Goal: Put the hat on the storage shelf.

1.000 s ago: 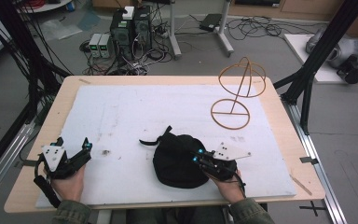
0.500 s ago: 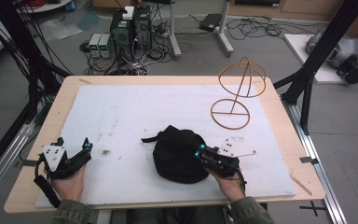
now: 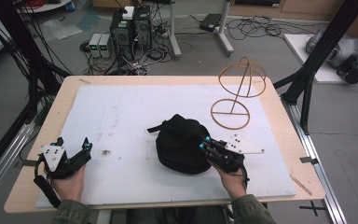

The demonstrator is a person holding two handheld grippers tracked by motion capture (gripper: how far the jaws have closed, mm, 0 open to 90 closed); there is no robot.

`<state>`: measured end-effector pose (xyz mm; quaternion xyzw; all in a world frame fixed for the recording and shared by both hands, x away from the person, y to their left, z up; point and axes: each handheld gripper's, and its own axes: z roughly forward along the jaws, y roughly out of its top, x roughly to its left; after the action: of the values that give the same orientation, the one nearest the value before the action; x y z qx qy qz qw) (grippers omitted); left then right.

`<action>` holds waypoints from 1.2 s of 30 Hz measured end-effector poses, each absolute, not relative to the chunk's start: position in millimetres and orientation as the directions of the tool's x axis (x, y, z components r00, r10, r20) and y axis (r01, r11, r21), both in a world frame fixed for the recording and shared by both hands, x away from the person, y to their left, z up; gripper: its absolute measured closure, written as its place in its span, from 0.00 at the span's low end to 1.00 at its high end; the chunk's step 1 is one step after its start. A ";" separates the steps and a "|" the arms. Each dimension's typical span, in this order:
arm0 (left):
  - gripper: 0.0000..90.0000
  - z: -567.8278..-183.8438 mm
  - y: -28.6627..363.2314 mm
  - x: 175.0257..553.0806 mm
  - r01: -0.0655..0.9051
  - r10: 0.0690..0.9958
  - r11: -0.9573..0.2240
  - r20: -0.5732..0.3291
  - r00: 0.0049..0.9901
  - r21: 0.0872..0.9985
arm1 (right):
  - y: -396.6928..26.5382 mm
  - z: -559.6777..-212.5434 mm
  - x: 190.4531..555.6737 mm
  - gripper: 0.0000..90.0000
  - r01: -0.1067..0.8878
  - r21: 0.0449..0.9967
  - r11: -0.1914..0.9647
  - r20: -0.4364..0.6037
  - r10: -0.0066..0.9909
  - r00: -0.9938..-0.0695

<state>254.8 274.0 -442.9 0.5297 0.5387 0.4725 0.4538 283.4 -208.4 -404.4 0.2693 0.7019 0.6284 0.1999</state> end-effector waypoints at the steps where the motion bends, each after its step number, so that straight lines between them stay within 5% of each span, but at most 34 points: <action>1: 0.19 -442.8 274.5 254.7 0.145 1.000 -0.011 0.015 -0.028 0.989 | -209.5 -404.1 283.7 0.95 0.122 0.991 0.063 0.055 0.631 -0.774; 36: 0.19 -443.0 276.9 255.8 0.142 1.000 0.014 -0.011 -0.019 0.990 | -225.8 -354.5 307.4 0.95 -0.026 1.000 0.003 -0.020 0.728 -0.686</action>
<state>255.8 276.9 -443.0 0.5264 0.5420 0.4646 0.4617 307.4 -225.8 -354.5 0.2713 0.6463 0.6520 0.2891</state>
